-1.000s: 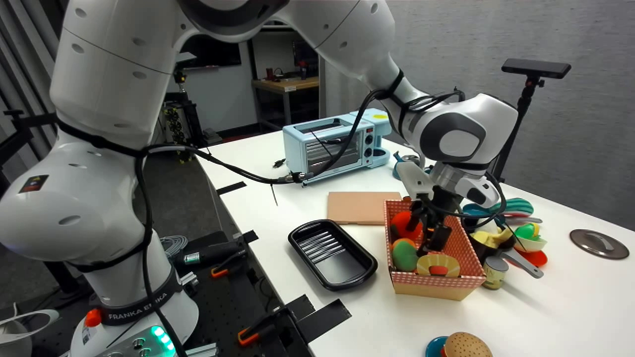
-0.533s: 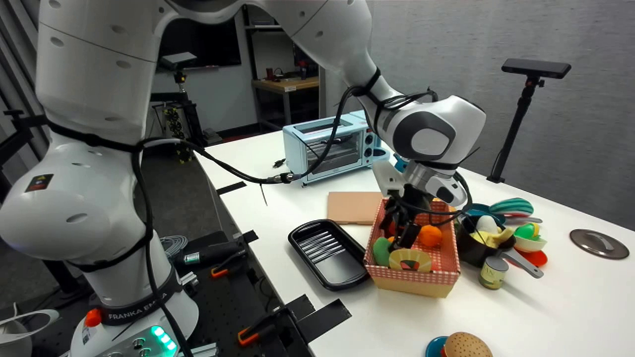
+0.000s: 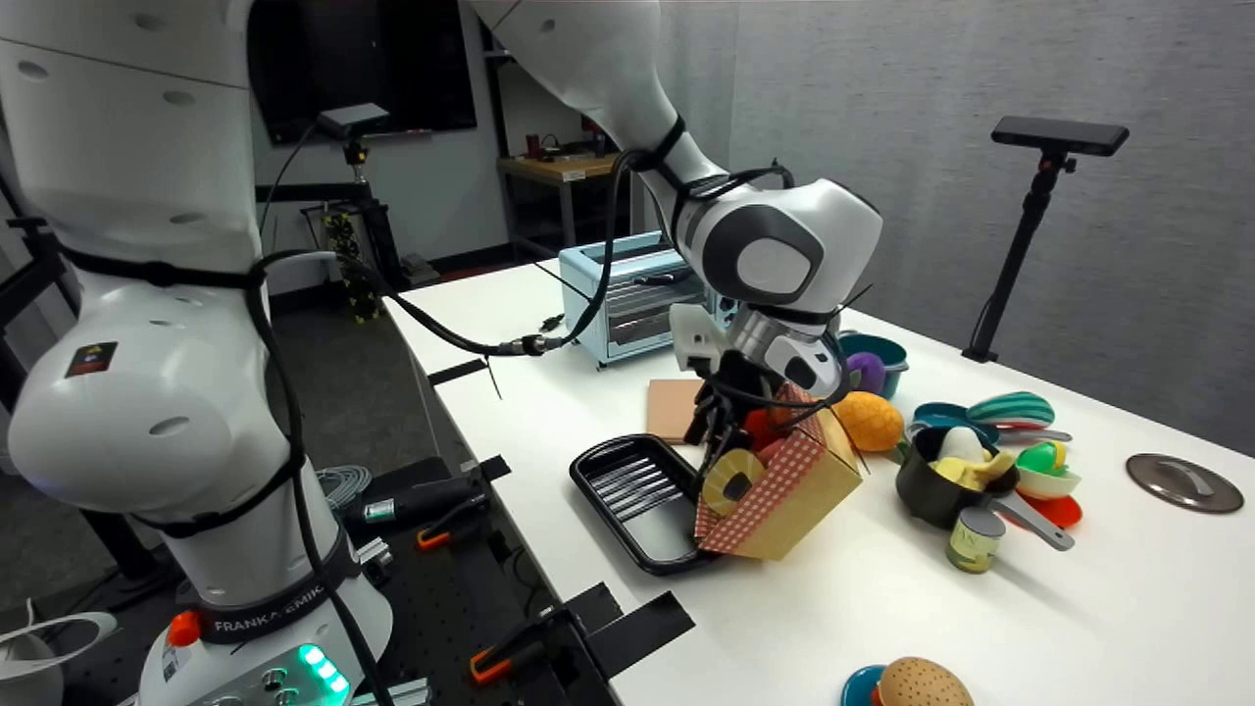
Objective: Place the pear plush toy on the oven tray
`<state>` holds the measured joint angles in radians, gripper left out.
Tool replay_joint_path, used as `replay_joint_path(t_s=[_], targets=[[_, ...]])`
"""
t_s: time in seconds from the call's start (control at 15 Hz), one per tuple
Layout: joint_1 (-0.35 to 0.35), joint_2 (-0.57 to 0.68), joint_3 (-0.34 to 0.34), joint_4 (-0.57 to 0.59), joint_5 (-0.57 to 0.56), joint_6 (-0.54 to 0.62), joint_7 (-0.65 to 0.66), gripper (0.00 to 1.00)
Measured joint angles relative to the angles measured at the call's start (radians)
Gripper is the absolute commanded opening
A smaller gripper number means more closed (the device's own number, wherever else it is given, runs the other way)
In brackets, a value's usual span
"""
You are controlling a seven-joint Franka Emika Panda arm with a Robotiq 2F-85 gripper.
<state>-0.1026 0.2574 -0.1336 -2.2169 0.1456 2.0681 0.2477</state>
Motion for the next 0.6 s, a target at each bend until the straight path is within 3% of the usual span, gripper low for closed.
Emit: replay_joint_path(t_s=[0.6], targets=[[0.018, -0.066, 0.013, -0.126, 0.0, 0.011, 0.009, 1.0]])
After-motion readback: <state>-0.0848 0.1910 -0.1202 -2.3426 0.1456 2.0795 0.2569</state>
